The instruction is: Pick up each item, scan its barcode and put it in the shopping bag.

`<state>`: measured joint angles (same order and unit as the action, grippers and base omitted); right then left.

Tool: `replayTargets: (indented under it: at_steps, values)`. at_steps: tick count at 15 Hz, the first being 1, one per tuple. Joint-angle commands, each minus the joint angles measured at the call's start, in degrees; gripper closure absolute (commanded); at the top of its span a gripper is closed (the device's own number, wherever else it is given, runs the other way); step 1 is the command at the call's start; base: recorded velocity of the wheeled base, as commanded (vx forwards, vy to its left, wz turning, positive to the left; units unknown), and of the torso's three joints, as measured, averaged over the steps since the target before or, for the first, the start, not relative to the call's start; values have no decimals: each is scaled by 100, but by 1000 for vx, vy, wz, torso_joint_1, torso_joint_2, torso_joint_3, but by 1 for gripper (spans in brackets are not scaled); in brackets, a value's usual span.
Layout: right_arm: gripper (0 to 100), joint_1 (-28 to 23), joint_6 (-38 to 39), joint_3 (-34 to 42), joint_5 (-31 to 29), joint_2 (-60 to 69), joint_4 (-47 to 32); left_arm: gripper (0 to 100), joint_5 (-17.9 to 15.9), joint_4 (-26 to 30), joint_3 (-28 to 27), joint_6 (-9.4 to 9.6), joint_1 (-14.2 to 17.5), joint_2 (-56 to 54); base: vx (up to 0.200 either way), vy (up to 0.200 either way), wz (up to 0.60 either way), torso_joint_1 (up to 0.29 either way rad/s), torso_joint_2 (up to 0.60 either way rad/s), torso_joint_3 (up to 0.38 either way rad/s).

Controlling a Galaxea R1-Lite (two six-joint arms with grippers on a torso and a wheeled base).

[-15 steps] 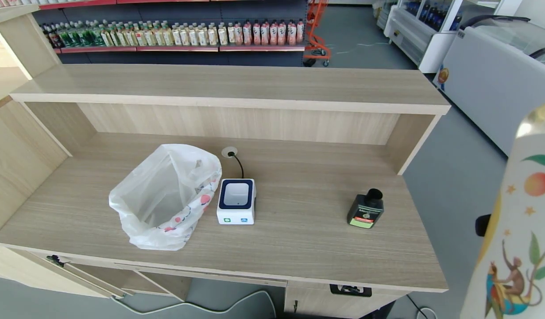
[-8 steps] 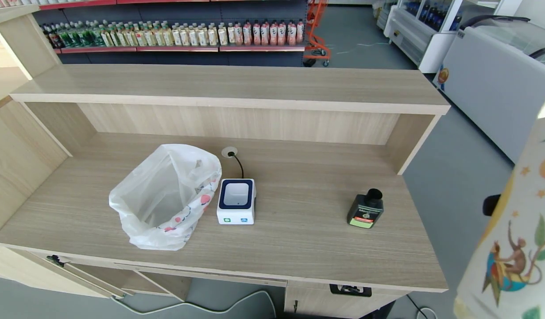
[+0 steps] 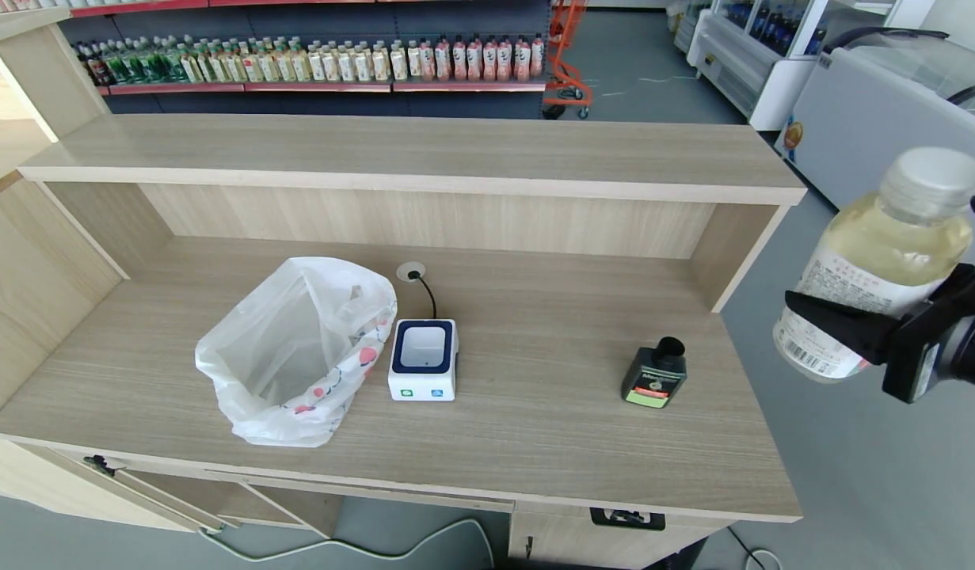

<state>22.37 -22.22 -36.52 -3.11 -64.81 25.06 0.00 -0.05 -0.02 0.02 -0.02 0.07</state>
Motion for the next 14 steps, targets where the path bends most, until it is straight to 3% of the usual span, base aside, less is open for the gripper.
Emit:
replayTargets:
  at_steps: [1,10,14]
  values:
    - [100,-101,-274,348,-164,82,165,0,0,-4,2,6,2,1,0,0,0,0,0,0]
    - [100,-101,-1337,532,-366,776,86,0,0,5,-6,15,2,1,0,0,0,0,0,0]
    - [100,127,-1733,471,-586,794,16,0,0,5,-6,24,2,1,0,0,0,0,0,0]
